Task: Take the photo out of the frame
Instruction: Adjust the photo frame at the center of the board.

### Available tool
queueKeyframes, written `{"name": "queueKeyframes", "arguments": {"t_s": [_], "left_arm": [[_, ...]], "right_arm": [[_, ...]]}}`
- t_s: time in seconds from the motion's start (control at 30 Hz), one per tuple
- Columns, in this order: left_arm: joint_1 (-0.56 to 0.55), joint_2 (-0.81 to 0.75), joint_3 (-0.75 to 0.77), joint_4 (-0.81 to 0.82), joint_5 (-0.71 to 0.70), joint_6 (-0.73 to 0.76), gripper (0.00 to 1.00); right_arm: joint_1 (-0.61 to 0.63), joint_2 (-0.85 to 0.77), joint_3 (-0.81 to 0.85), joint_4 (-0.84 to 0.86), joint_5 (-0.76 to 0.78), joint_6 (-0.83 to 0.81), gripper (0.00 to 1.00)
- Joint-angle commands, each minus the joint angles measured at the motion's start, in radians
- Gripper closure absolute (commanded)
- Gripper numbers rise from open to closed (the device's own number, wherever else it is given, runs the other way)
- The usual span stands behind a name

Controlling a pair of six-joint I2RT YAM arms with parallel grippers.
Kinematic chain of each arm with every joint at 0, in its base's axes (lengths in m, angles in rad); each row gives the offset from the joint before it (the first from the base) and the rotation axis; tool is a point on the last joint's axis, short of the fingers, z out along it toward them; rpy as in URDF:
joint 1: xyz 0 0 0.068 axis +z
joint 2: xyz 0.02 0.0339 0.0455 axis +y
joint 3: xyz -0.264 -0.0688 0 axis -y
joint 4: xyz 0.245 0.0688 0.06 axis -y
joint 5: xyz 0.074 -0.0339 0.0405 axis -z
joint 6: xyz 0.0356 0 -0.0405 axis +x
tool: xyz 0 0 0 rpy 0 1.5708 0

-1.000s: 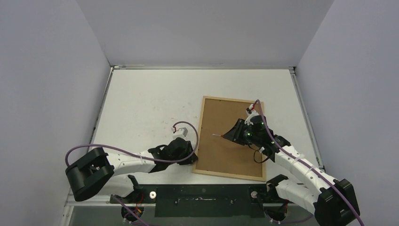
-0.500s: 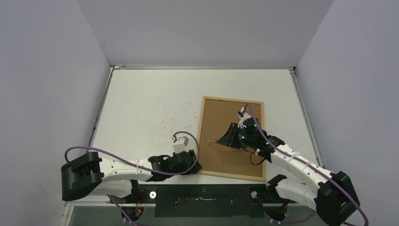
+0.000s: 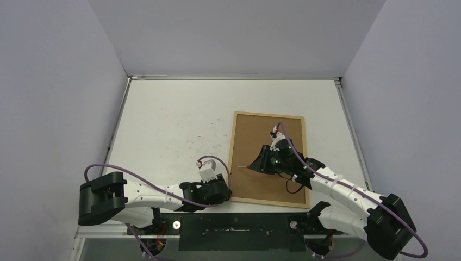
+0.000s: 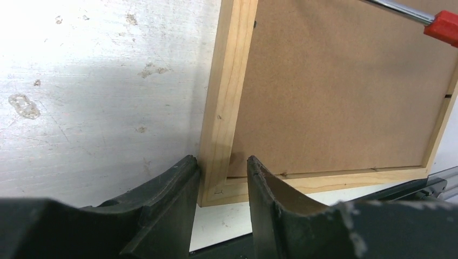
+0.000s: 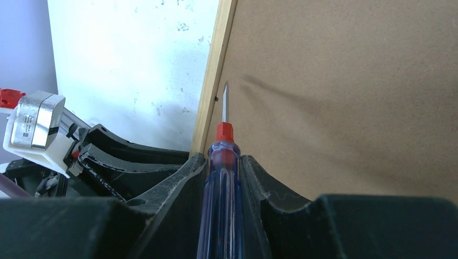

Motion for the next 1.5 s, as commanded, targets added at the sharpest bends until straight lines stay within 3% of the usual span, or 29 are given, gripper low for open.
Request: {"name": "queueKeyframes", "arguments": {"t_s": [0.0, 0.2, 0.33, 0.5, 0.57, 0.8, 1.03, 1.2, 1.47], "left_arm": [[-0.008, 0.088, -0.073, -0.273, 0.036, -0.008, 0.62], [-0.016, 0.24, 0.012, -0.307, 0.033, -0.028, 0.59], [-0.051, 0.298, 0.022, -0.313, 0.041, -0.093, 0.7], [-0.073, 0.34, 0.043, -0.341, 0.043, -0.099, 0.72], [-0.077, 0.369, 0.056, -0.353, 0.046, -0.099, 0.81], [-0.08, 0.357, 0.011, -0.313, 0.067, -0.105, 1.0], [-0.08, 0.213, -0.143, -0.137, 0.088, -0.008, 1.0], [-0.08, 0.173, -0.162, -0.137, 0.09, 0.014, 1.0], [-0.08, 0.182, -0.155, -0.184, 0.083, -0.031, 1.0]], "right_arm": [[0.013, -0.016, 0.014, 0.042, 0.028, 0.007, 1.0], [0.016, -0.016, 0.013, 0.045, 0.032, 0.009, 1.0], [0.019, -0.029, 0.013, 0.033, 0.042, 0.01, 1.0], [0.022, -0.033, 0.007, 0.03, 0.047, 0.008, 1.0], [0.022, -0.035, 0.006, 0.029, 0.049, 0.009, 1.0], [0.021, -0.049, -0.002, 0.018, 0.042, 0.002, 1.0], [0.02, -0.062, -0.052, 0.083, -0.025, 0.005, 1.0], [0.024, -0.018, -0.073, 0.165, -0.104, -0.004, 1.0], [0.015, 0.011, -0.072, 0.106, -0.079, -0.104, 1.0]]}}
